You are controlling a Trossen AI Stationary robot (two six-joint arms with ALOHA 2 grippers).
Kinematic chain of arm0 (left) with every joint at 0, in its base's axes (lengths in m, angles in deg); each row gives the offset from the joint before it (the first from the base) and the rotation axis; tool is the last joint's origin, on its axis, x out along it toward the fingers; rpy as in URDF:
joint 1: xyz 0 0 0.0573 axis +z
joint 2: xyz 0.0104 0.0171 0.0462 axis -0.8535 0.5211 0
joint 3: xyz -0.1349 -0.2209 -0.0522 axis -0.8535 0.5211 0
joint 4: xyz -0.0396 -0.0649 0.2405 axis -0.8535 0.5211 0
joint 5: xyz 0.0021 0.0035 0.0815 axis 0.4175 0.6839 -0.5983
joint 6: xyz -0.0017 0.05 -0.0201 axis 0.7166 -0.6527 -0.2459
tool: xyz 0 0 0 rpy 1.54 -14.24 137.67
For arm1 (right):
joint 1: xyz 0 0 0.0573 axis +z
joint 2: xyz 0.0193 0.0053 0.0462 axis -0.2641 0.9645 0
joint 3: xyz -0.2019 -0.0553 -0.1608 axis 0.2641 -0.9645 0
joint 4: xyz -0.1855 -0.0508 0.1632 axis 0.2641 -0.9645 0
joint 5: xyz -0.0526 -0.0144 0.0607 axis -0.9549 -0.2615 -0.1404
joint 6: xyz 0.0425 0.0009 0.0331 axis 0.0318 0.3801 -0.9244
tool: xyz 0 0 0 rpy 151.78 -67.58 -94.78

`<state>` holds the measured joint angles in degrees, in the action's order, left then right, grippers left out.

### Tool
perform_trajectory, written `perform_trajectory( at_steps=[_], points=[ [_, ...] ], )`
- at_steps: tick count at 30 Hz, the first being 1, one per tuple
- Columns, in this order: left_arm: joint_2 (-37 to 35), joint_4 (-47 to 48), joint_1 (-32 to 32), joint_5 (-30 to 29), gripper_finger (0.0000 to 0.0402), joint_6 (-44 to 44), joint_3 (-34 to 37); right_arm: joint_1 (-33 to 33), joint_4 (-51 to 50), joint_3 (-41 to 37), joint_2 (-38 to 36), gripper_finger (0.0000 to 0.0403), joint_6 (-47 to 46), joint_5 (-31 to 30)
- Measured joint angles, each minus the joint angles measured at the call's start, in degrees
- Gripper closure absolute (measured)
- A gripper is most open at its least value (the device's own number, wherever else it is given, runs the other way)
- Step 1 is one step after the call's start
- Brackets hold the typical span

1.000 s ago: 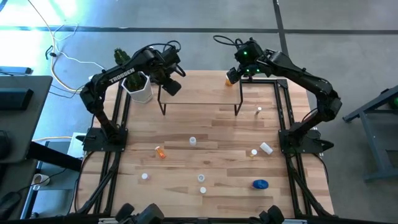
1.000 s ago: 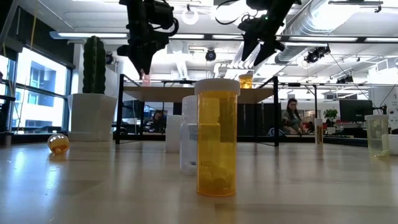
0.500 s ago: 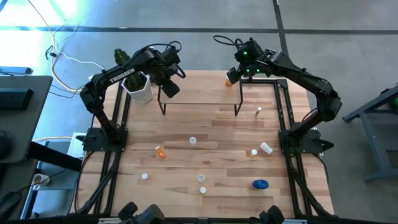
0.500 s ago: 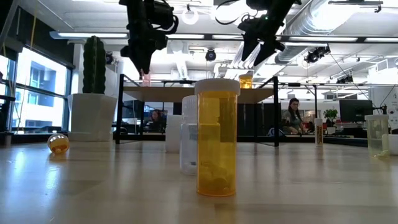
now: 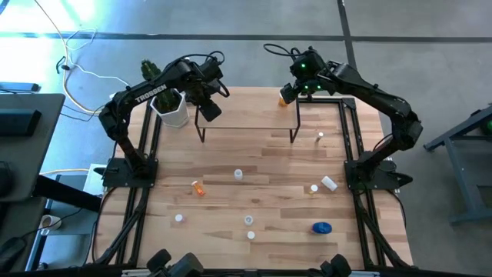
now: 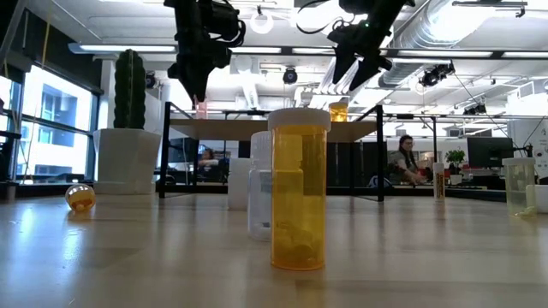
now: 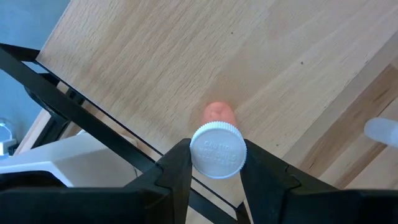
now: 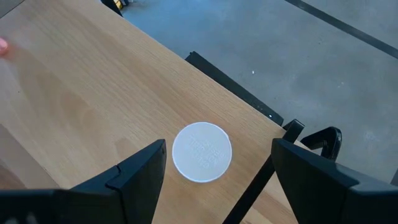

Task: Pick and place medicine bottles onto shelf by color
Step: Put the top pink pill bottle on the shelf, then put the bottom left white pill bottle on the shelf

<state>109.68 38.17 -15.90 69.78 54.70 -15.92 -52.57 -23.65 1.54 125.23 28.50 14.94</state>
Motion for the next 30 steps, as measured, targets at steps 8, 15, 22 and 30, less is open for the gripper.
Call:
perform_trajectory(
  at_steps=[8,15,22,30],
  points=[
    [0.0,-0.03,0.0,0.0,0.0259,0.0,0.0,0.0,0.0,0.0,0.0,0.0121,-0.02,-0.01],
    [0.0,-0.04,0.0,0.14,0.0241,0.02,0.0,0.0,0.0,0.0,0.0,0.0121,0.0,-0.01],
    [0.0,-0.04,0.0,0.22,0.0242,0.04,0.0,0.02,0.98,0.0,0.0,0.0121,0.15,0.0],
    [-0.3,0.3,0.0,0.22,0.0243,0.02,0.0,0.15,2.01,0.0,0.0,0.0121,1.66,0.64]
  ],
)
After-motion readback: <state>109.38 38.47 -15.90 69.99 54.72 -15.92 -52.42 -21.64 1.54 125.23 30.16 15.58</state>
